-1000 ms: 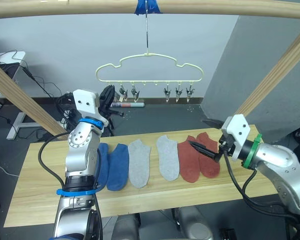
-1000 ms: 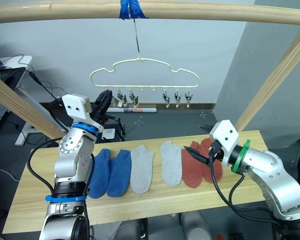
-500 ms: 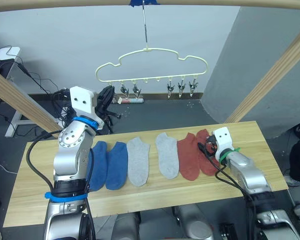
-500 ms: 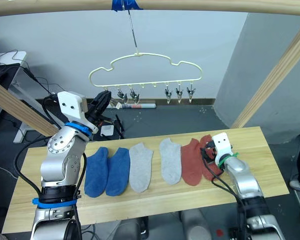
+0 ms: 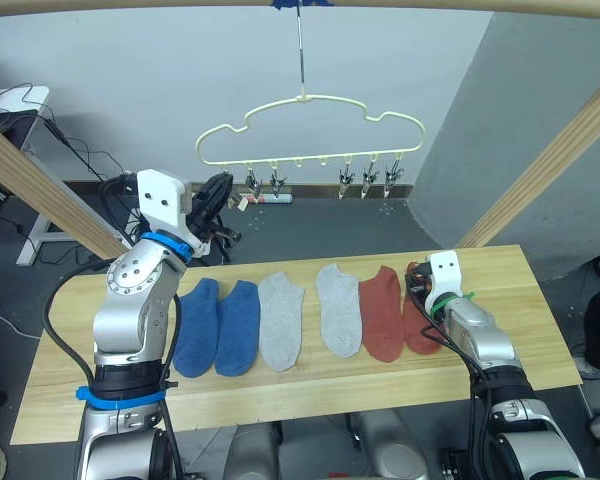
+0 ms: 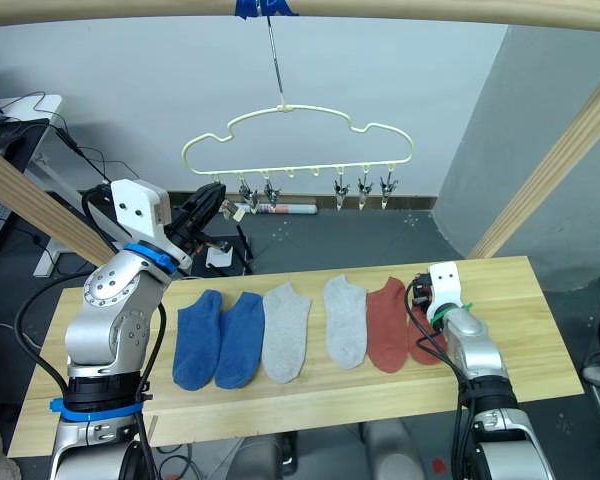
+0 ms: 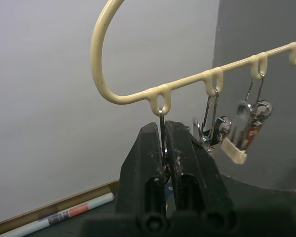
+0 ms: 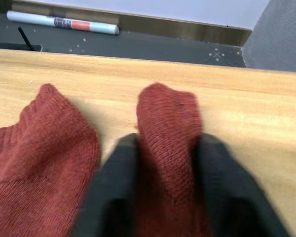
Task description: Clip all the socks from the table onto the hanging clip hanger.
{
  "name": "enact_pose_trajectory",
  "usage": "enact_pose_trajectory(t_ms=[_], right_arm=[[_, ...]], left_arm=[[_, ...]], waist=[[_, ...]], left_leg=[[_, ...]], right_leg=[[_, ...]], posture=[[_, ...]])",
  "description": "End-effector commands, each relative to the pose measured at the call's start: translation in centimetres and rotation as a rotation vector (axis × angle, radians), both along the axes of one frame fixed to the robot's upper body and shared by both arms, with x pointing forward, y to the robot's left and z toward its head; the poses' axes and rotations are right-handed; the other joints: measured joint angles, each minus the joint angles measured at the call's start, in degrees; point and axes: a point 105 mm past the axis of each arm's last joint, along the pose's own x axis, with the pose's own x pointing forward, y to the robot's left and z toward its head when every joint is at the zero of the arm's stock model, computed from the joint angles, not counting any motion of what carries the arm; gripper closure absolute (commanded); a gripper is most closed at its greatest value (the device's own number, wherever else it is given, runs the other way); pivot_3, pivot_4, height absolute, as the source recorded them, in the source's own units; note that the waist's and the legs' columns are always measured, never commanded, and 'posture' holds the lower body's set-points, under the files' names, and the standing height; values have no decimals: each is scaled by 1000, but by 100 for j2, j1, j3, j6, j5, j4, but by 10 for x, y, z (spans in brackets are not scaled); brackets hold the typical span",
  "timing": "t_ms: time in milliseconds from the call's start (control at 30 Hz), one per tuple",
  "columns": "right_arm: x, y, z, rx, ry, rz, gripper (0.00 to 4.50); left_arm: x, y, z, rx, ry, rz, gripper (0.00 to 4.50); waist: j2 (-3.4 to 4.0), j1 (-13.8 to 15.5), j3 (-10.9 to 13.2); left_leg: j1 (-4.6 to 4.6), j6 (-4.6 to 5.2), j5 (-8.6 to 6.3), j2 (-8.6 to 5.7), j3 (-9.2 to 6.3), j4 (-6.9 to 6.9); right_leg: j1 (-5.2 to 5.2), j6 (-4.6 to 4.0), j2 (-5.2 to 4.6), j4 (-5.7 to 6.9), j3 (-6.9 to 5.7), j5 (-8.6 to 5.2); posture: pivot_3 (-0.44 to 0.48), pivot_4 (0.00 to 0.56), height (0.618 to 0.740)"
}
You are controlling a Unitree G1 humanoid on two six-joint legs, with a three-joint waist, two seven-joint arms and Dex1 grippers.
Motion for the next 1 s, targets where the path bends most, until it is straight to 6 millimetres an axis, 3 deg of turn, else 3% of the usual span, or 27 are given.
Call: enact_pose_trajectory(t_ms=[33,67,167,367,533,667,833,1000], right_arm=[[-8,-2,-2,-2,-13,5,4188],[-9,0,3,-17,-40,27,4431],[-12,22,33,-135,-185,196,4431],[-30,111,101,-323,-512,620,4431],[-34,170,124,-306,-614,762,4431],[-32,204,131,-267,-642,813,4431],[-30,233,137,-237,-678,862,4431],[-30,247,149,-209,-733,882,4431]], left_arm=[[-5,4,10,-4,-27,-3,4500],[-6,4,11,-11,-21,-12,4500],[-8,1,13,-30,-1,-55,4500],[-14,-5,21,-86,59,-143,4500],[-18,-13,27,-125,96,-203,4500],[-22,-17,30,-146,120,-232,4500],[-26,-21,28,-154,144,-253,4500],[-28,-22,24,-156,161,-259,4500]], waist=[[0,0,0],[0,0,0],[5,-5,3],[17,-51,35],[14,-2,36],[-1,21,44],[-1,50,44],[-1,49,44]], left_leg=[[0,0,0,0,0,0],[0,0,0,0,0,0],[-1,0,0,0,0,-1],[0,-2,1,5,-3,-1],[-5,-10,6,4,-10,-1],[-13,-10,6,0,-22,1],[-15,-11,6,1,-26,1],[-14,-11,6,1,-27,0]], right_leg=[[0,0,0,0,0,0],[0,0,0,0,0,0],[-1,0,0,-1,1,0],[-12,28,7,3,10,-13],[-11,12,6,5,-3,-4],[-11,1,-8,2,-6,3],[-12,0,-17,2,-14,3],[-13,-2,-16,5,-15,4]], posture=[[-172,310,740],[-172,309,740],[-175,308,740],[-181,310,740],[-171,306,740],[-164,303,740],[-158,299,740],[-154,295,740]])
